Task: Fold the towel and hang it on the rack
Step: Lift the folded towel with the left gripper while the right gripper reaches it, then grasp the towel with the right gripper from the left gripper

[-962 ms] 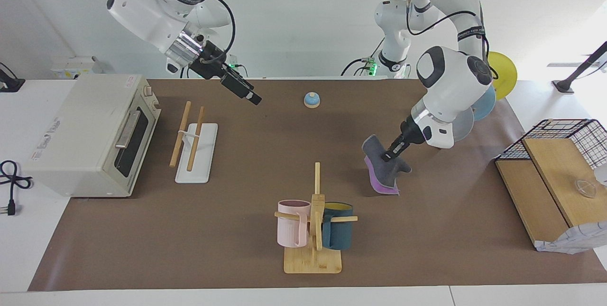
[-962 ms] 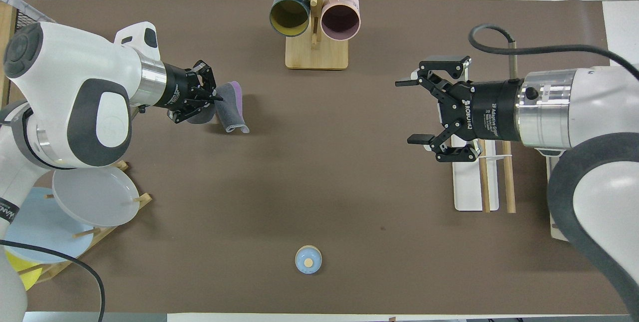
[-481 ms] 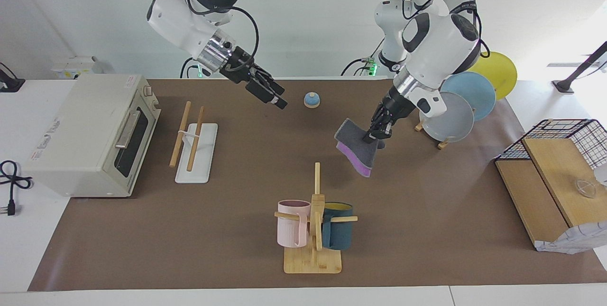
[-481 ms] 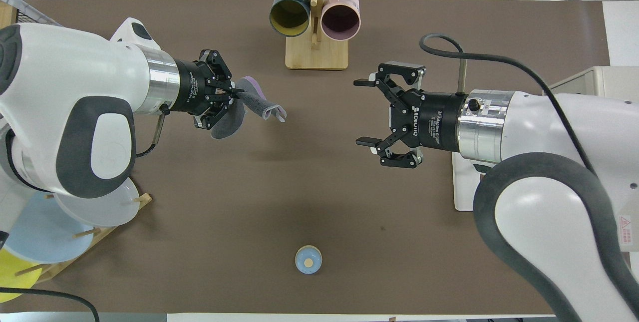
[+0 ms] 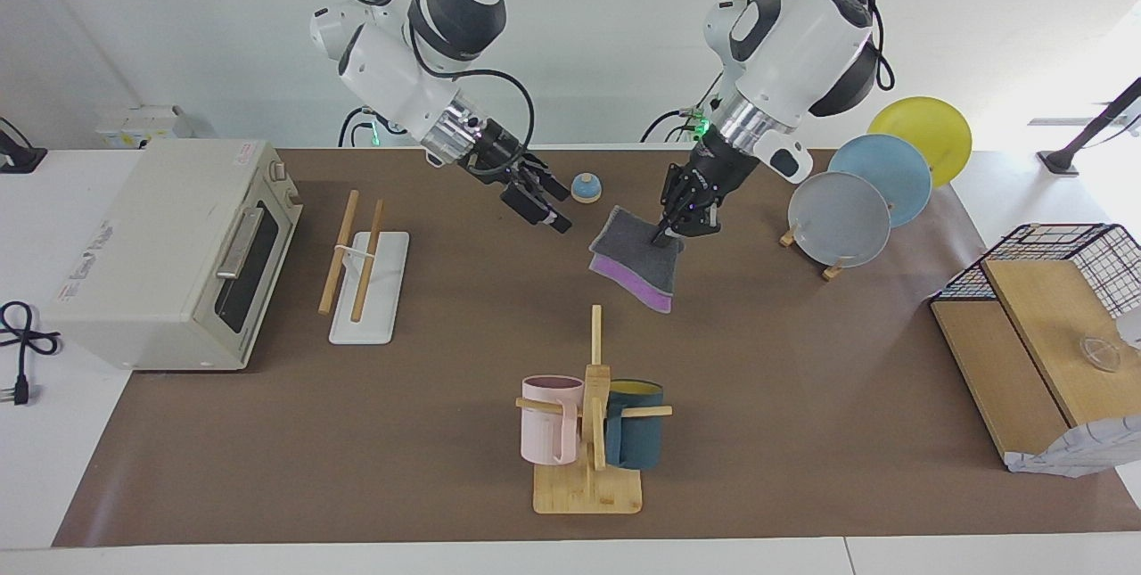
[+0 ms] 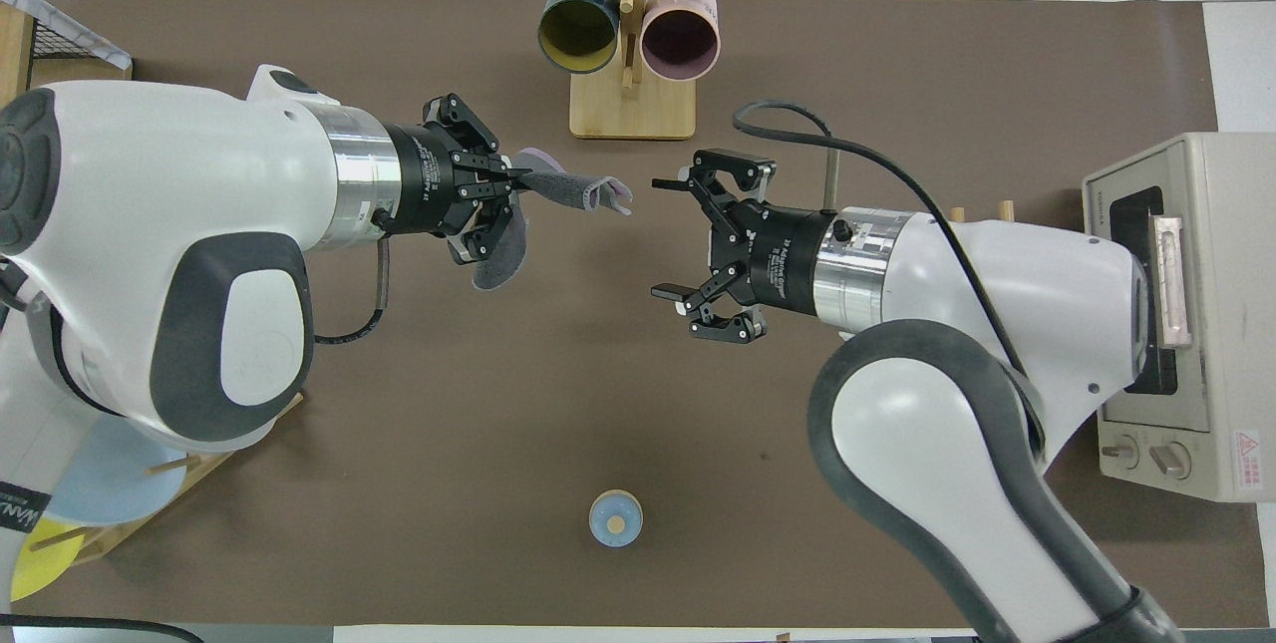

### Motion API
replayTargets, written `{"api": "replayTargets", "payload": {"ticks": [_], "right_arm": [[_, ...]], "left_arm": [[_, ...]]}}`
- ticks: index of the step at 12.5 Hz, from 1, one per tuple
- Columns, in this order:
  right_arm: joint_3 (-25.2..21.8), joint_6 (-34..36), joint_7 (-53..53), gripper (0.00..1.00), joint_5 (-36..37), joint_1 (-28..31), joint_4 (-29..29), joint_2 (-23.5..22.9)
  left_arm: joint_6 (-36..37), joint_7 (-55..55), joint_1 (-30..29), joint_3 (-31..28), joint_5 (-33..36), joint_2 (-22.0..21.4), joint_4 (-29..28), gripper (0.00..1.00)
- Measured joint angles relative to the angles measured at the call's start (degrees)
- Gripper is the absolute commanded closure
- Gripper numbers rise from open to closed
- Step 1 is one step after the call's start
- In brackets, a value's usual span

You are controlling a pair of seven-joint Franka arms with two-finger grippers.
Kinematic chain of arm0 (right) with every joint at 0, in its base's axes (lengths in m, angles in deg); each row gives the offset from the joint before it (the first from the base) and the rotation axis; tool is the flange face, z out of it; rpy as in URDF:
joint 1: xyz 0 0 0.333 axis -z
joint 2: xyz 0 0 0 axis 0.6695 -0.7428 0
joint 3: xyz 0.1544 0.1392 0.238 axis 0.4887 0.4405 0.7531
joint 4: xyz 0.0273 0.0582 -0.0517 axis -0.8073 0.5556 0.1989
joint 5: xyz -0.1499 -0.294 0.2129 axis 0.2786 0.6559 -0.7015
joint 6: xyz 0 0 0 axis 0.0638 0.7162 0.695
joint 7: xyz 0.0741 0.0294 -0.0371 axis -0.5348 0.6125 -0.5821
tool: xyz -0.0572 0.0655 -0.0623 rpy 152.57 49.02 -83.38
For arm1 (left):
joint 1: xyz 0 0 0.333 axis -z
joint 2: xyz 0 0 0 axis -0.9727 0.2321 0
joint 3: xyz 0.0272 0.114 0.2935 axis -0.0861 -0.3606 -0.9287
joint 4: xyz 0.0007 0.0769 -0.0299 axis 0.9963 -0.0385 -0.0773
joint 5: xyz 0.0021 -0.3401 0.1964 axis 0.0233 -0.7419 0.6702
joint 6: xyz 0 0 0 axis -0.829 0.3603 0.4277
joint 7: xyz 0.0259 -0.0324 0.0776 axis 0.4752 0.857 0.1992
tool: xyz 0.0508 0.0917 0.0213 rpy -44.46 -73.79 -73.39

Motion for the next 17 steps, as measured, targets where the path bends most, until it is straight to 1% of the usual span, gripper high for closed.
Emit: {"api": "replayTargets", "payload": {"ticks": [1,4,6,8,13,14,15,16,17], "right_arm": [[0.0,-1.4,0.1,0.00,0.0,-0.8,-0.4,-1.0],[-0.1,-3.1,0.1,0.00,0.0,-1.0,-2.5,-3.6],[-0.1,-4.8,0.1,0.00,0.0,-1.8,-3.1,-4.1],[0.0,-7.7,0.4,0.00,0.0,-3.9,-4.1,-5.0],[-0.3,-8.3,0.5,0.00,0.0,-4.0,-7.4,-7.7],[-0.2,-8.3,0.5,0.11,0.0,-4.1,-7.5,-7.9],[-0.2,-8.3,0.5,0.44,0.0,-4.1,-7.5,-8.2],[-0.2,-8.3,0.5,0.57,0.0,-4.1,-7.5,-8.5],[-0.2,-8.3,0.2,0.57,0.0,-4.2,-7.6,-8.7]], "left_arm": [[-0.6,-1.8,0.7,0.1,0.0,0.0,-0.3,1.00],[-2.3,-4.9,2.2,0.2,-0.1,0.0,-1.1,1.00],[-3.4,-6.1,3.3,0.2,-0.1,-0.1,-1.6,1.00],[-3.6,-6.5,3.6,0.2,-0.1,-0.1,-1.7,1.00],[-3.6,-6.5,3.6,0.2,-0.1,-0.5,-2.3,1.00],[-3.6,-6.5,3.6,0.2,-0.1,-0.6,-2.5,1.00],[-3.7,-6.5,3.6,0.2,-0.1,-0.7,-2.6,1.00],[-3.7,-6.5,3.6,0.2,-0.1,-0.7,-2.6,1.00],[-3.7,-6.5,3.6,0.2,-0.1,-0.7,-2.6,1.00]]}}
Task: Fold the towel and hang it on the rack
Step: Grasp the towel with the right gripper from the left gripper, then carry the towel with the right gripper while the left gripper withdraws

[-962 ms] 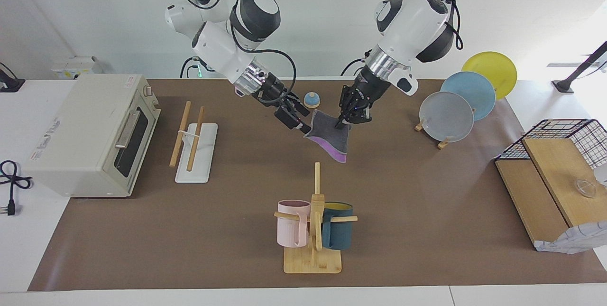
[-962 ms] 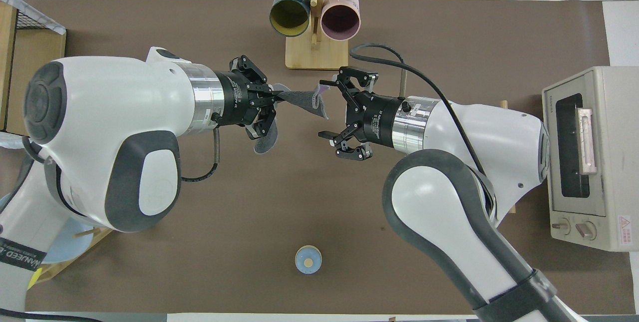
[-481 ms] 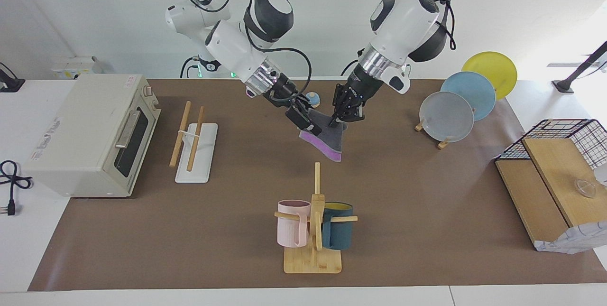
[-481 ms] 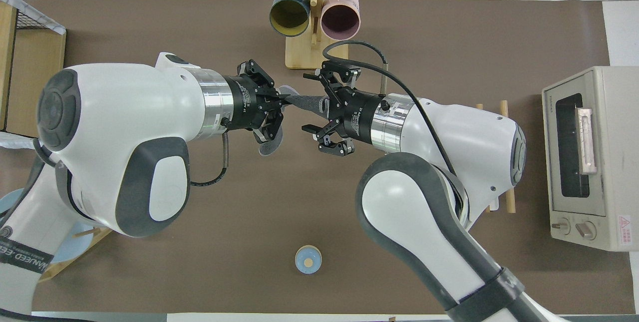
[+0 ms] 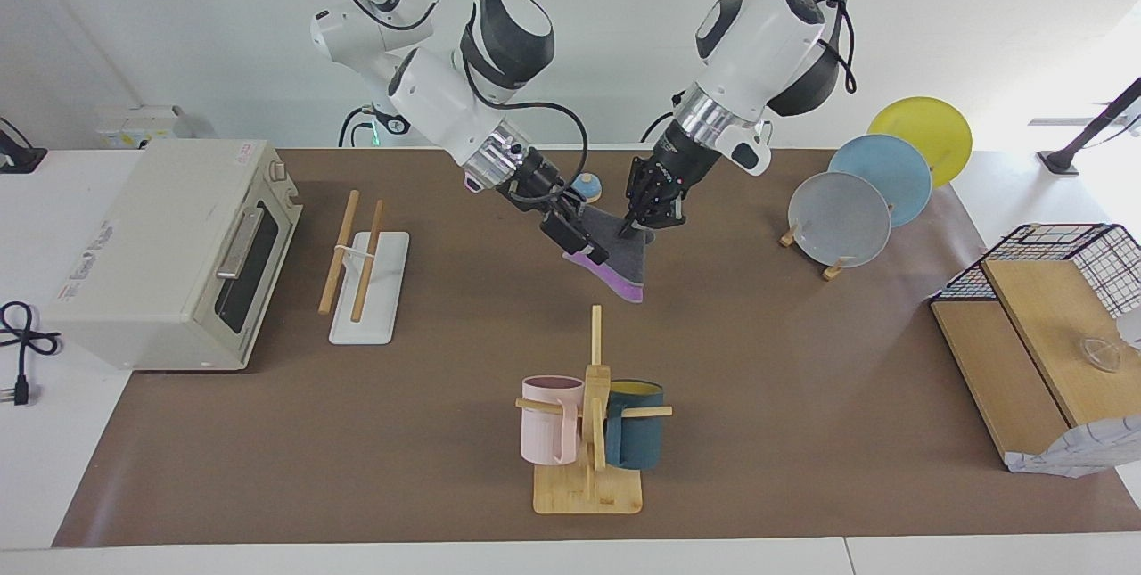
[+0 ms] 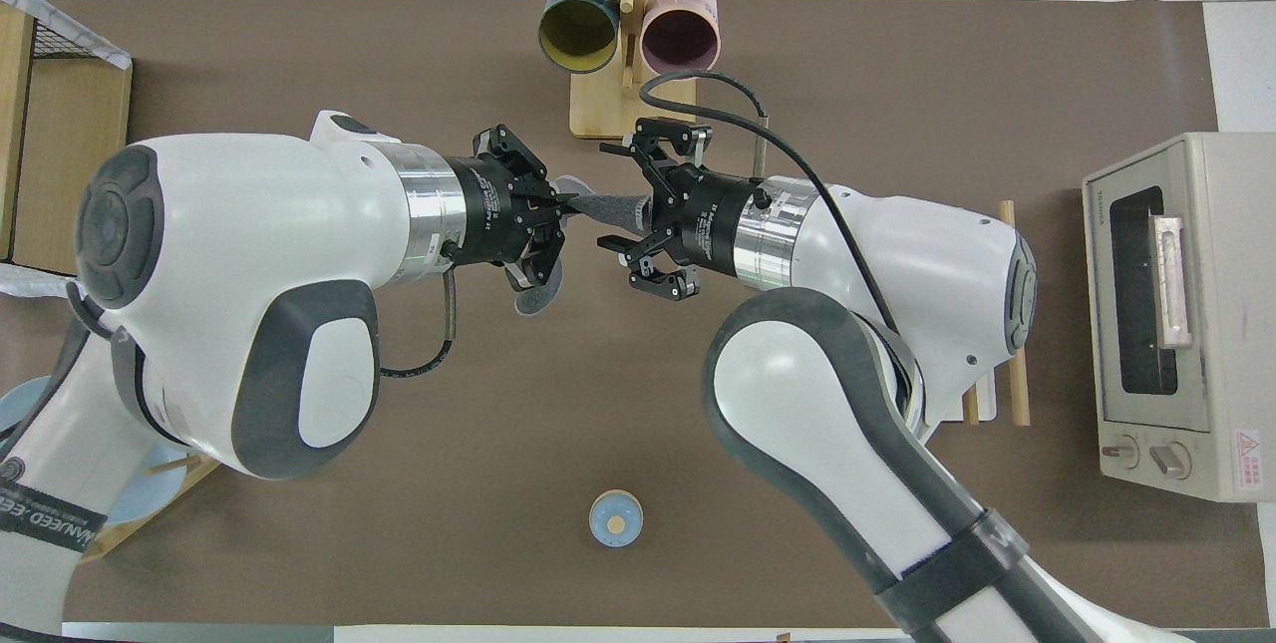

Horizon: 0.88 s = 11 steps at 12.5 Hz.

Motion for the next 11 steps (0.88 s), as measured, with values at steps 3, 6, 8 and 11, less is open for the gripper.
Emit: {"api": "replayTargets", "payload": {"ticks": [3,6,8,11], "right_arm": [[0.0,-0.1,-7.0,0.83,0.1,0.0,0.1,-0.2],[0.0,-0.1,-9.3,1.00,0.1,0.1,0.2,-0.2],[0.0,0.1,-9.6,1.00,0.1,0.1,0.2,-0.2],[-0.1,0.6,-9.7,1.00,0.1,0.2,0.0,-0.2]], "left_arm": [[0.0,0.0,0.0,0.0,0.0,0.0,0.0,1.00],[0.0,0.0,0.0,0.0,0.0,0.0,-0.1,1.00],[-0.1,0.0,0.0,0.0,0.0,0.0,-0.1,1.00],[-0.1,0.0,0.0,0.0,0.0,0.0,-0.1,0.00]]}}
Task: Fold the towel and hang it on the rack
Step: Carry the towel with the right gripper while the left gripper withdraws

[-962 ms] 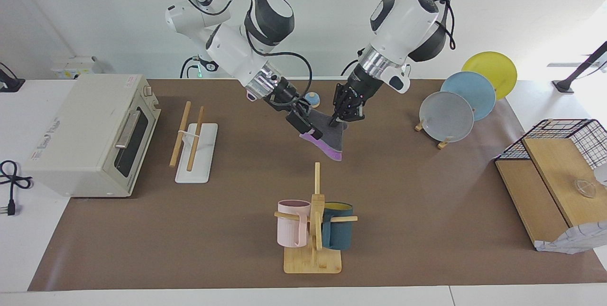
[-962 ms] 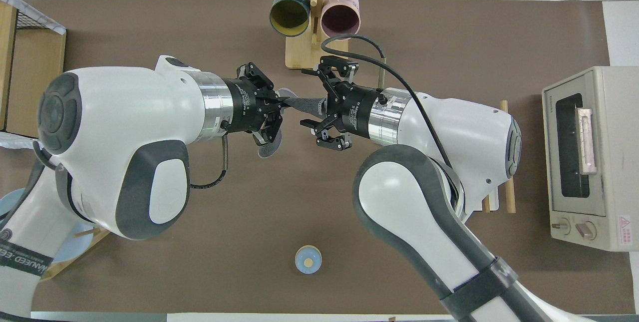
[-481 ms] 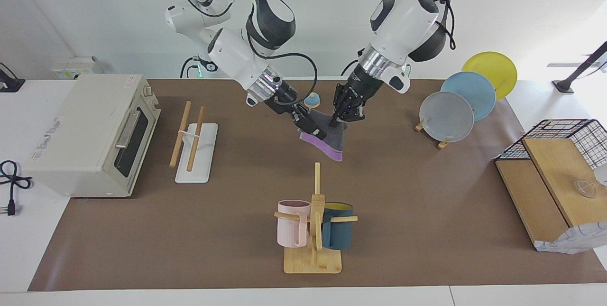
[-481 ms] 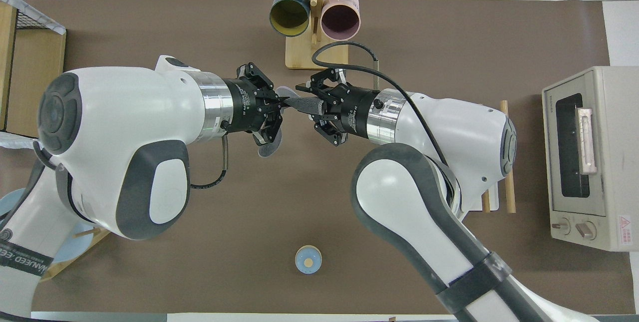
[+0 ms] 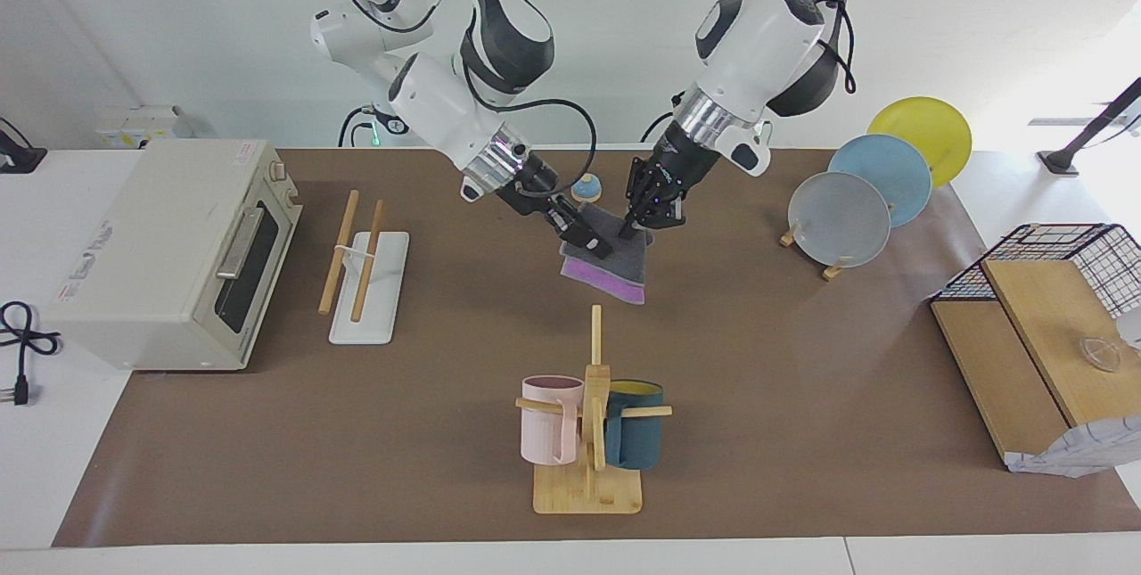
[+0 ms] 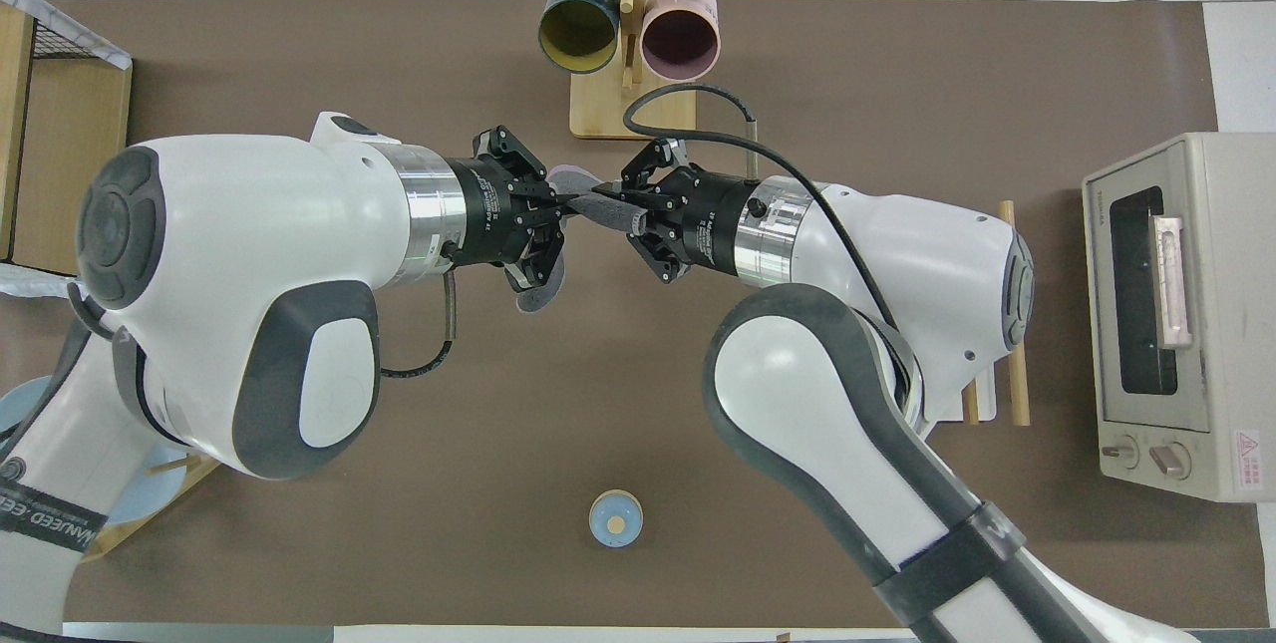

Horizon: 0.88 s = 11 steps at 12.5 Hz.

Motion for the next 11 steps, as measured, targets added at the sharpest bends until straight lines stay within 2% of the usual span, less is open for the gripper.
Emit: {"api": "replayTargets", "payload": {"ticks": [3,5,7,9,11], "right_arm": [[-0.1,3.9,-0.7,1.00,1.0,1.0,-0.9,0.0],[-0.3,10.5,-4.2,1.00,9.4,2.8,-1.8,0.8],[-0.4,18.3,-8.0,1.00,18.9,4.9,-1.8,3.2],[-0.5,27.7,-17.3,1.00,26.3,8.5,-0.9,6.4],[-0.7,35.4,-29.9,1.00,30.6,15.9,1.5,9.5]], "left_arm": [[0.0,1.8,-0.1,-0.1,0.0,0.0,-0.2,0.00],[0.0,7.2,-0.8,-0.5,0.0,-0.2,-1.1,0.00],[1.0,16.7,-3.3,-0.7,0.0,-0.8,-2.4,0.00],[4.5,28.8,-7.7,-0.9,0.0,-1.4,-3.0,0.00],[7.6,42.6,-13.0,-1.1,0.3,-1.8,-3.2,0.00]]}}
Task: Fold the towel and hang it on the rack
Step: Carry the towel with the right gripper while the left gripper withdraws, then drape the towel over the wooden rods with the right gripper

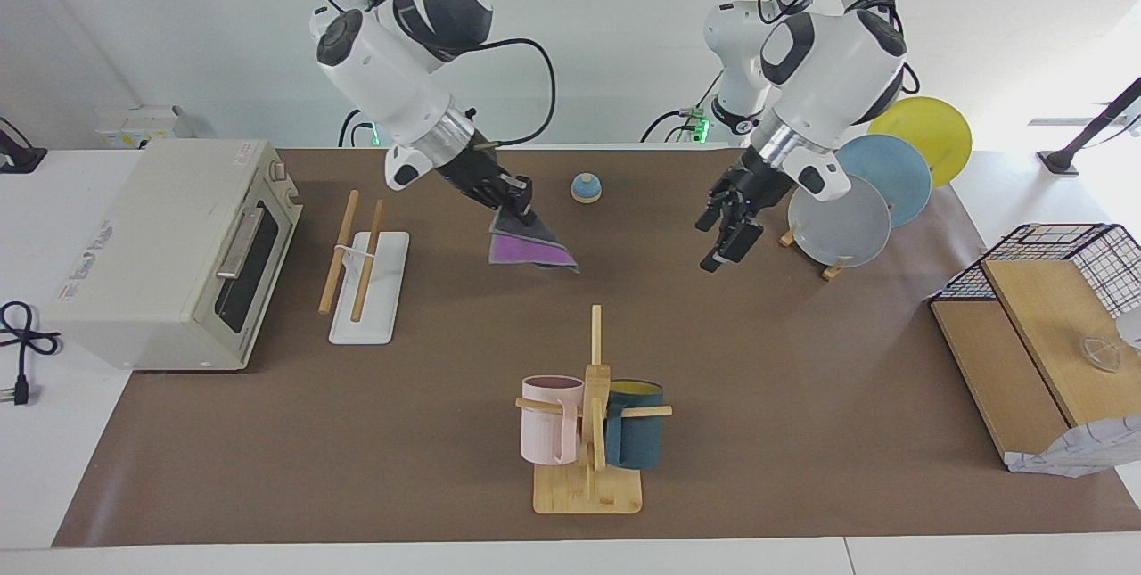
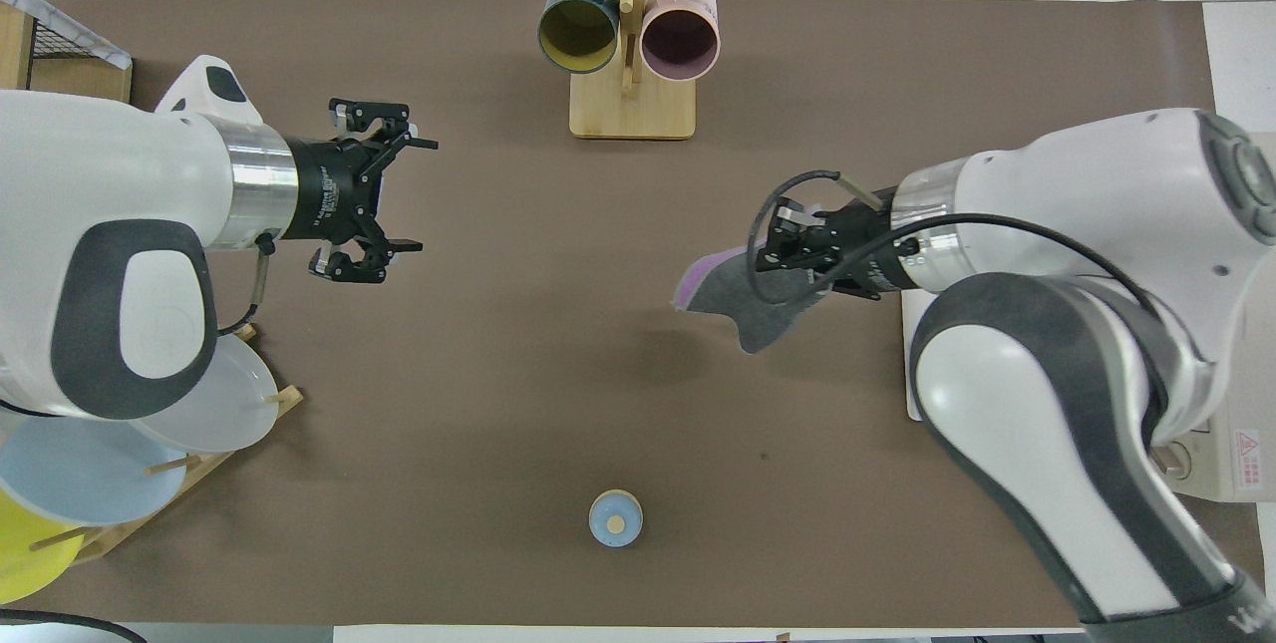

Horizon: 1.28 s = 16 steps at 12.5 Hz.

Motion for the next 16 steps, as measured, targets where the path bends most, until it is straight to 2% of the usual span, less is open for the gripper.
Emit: {"api": "replayTargets", "payload": {"ticks": [2,5,8,12,16], "right_arm": [[-0.3,5.1,-10.8,1.00,1.9,7.9,3.8,2.1],[-0.3,5.1,-22.4,1.00,4.3,14.9,11.2,4.7],[-0.3,5.0,-33.6,1.00,8.3,20.9,13.7,6.0],[-0.1,4.1,-41.6,1.00,18.7,22.2,13.3,6.1],[-0.1,2.0,-48.1,1.00,23.4,25.4,13.0,6.3]], "left_arm": [[1.5,11.2,-5.1,-0.2,1.6,-0.2,0.0,0.00],[1.8,23.0,-8.7,-0.3,8.0,-0.2,0.0,0.00],[5.0,36.2,-11.1,-0.3,12.6,-0.4,1.3,0.00],[17.3,53.7,-12.8,-0.4,19.6,-1.0,6.7,0.00],[29.0,63.8,-12.1,-0.8,23.1,-1.4,13.1,0.00]]}}
